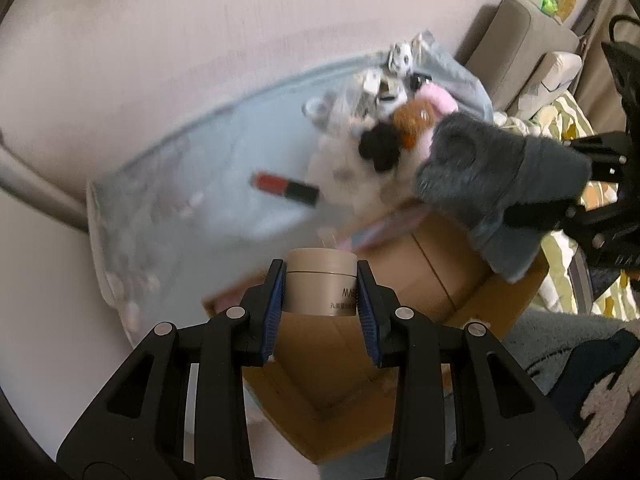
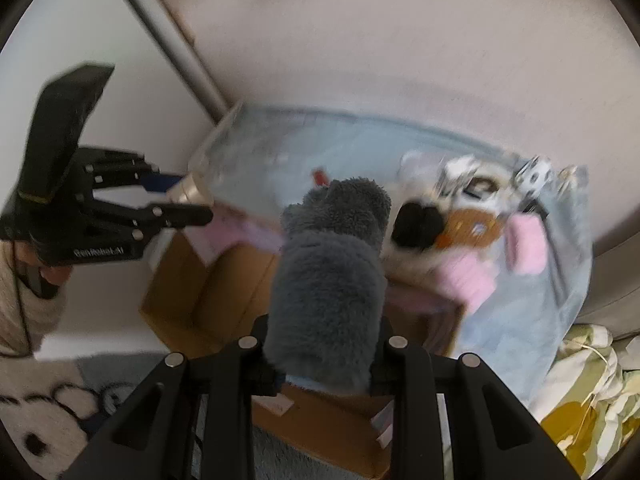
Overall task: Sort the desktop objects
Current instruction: 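Carry the jar and grey sock over the cardboard box and release both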
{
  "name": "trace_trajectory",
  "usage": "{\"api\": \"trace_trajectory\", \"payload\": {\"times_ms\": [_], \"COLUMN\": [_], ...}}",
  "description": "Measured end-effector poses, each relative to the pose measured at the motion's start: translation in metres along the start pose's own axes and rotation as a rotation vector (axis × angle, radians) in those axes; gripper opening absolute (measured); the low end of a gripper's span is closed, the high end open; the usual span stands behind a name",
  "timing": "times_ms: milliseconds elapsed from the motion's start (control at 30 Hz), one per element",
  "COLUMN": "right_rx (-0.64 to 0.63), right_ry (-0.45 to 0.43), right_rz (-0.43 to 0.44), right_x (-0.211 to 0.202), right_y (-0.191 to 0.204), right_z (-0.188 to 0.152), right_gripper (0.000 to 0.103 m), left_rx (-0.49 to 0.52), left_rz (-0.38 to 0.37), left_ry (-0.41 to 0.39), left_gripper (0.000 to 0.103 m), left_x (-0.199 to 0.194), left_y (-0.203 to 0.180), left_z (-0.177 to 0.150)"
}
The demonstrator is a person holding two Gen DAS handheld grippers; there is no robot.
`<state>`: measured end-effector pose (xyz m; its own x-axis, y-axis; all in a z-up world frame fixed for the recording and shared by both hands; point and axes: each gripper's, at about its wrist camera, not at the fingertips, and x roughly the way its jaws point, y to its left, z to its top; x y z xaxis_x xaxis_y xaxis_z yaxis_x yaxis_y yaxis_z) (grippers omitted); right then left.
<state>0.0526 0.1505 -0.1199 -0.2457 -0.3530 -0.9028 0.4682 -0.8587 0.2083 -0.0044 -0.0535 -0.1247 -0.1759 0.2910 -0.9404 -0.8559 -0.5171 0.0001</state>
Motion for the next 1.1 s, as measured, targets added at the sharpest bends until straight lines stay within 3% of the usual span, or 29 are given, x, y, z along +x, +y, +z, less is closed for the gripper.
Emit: {"api": "trace_trajectory", "payload": {"times_ms": [267, 367, 500, 833, 900, 933, 1000, 1033, 1067, 1100], "right_rx": [-0.098, -0.129, -0.119, -0.112, -0.107, -0.097, -0.074, -0.065, -0.056, -0.052], "right_ry": [0.071, 0.091, 0.120, 0.117, 0.126, 0.135, 0.154, 0.160, 0.165, 0.163], "right_rz": [-0.006, -0.047, -0.034, -0.006, 0.006, 0.008, 0.047, 0.065, 0.072, 0.070], "right_x": [0.028, 0.041, 0.056, 0.058, 0.059, 0.062, 0.063, 0.063, 0.062, 0.059], "right_y": [0.017, 0.018, 0.013, 0.014, 0.014, 0.014, 0.011, 0.010, 0.009, 0.010], "right_z": [-0.026, -0.033, -0.041, -0.041, -0.041, -0.040, -0.041, -0.042, -0.043, -0.043], "right_gripper": [0.025, 0.026, 0.026, 0.028, 0.035, 0.045, 0.057, 0.069, 0.083, 0.088], "left_rx": [-0.024, -0.011, -0.033, -0.027, -0.028, -0.037, -0.062, -0.079, -0.089, -0.076], "left_rz": [0.000, 0.030, 0.014, 0.005, -0.008, -0.027, -0.052, -0.049, -0.045, -0.049], "left_ry": [0.066, 0.090, 0.114, 0.110, 0.102, 0.104, 0.107, 0.095, 0.077, 0.054], "left_gripper": [0.031, 0.031, 0.031, 0.031, 0.033, 0.038, 0.071, 0.099, 0.103, 0.103], "left_x": [0.040, 0.061, 0.078, 0.075, 0.073, 0.072, 0.070, 0.067, 0.064, 0.059], "left_y": [-0.009, -0.009, -0.007, -0.011, -0.012, -0.011, -0.008, -0.005, -0.004, -0.001], "left_z": [-0.033, -0.045, -0.058, -0.060, -0.060, -0.060, -0.060, -0.059, -0.059, -0.059]}}
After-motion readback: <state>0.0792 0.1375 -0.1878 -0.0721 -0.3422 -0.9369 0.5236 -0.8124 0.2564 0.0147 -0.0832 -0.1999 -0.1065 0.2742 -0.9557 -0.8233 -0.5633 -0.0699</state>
